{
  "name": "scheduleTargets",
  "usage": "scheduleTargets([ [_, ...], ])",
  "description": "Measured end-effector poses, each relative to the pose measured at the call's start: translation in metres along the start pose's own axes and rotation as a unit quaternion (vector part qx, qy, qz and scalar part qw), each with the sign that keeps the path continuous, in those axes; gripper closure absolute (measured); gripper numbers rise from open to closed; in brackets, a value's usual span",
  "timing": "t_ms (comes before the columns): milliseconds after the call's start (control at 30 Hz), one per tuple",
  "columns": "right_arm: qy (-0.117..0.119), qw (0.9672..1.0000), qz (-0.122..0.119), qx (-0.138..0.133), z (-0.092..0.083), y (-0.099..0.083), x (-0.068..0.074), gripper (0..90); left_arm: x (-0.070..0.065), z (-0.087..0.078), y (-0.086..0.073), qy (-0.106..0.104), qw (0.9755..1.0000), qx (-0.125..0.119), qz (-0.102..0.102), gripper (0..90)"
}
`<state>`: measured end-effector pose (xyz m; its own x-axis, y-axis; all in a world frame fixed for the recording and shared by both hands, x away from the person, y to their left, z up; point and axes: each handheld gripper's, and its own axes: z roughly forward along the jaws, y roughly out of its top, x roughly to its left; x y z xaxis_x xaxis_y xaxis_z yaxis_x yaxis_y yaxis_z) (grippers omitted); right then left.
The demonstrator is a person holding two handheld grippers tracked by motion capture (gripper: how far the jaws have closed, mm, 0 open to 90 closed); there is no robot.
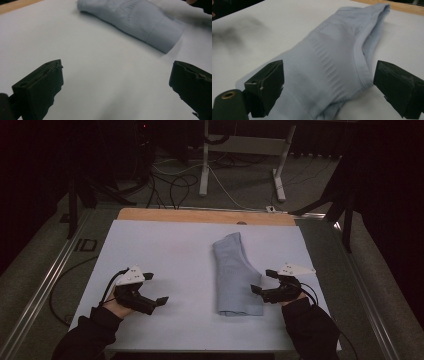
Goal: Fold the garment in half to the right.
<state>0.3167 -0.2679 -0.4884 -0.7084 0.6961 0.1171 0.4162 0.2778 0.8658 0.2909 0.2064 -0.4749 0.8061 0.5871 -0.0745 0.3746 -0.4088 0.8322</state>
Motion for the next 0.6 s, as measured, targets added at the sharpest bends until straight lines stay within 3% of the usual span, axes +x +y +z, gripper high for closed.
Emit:
scheduleTargets([
  [300, -0.014, 0.9999, 0.002, 0.004, -0.008, -0.017, -0.002, 9.7, 0.004, -0.013, -0.027, 0.022, 0.9997, 0.005, -0.007, 0.0],
  [467, -0.01, 0.9999, 0.005, 0.004, -0.011, -0.024, -0.001, 9.7, 0.007, -0.021, -0.044, 0.037, 0.999, 0.005, -0.024, 0.0],
  [600, -0.01, 0.9998, 0.015, 0.0, -0.014, -0.031, 0.001, 9.7, 0.008, -0.028, -0.056, 0.048, 0.9986, -0.002, -0.025, 0.0],
])
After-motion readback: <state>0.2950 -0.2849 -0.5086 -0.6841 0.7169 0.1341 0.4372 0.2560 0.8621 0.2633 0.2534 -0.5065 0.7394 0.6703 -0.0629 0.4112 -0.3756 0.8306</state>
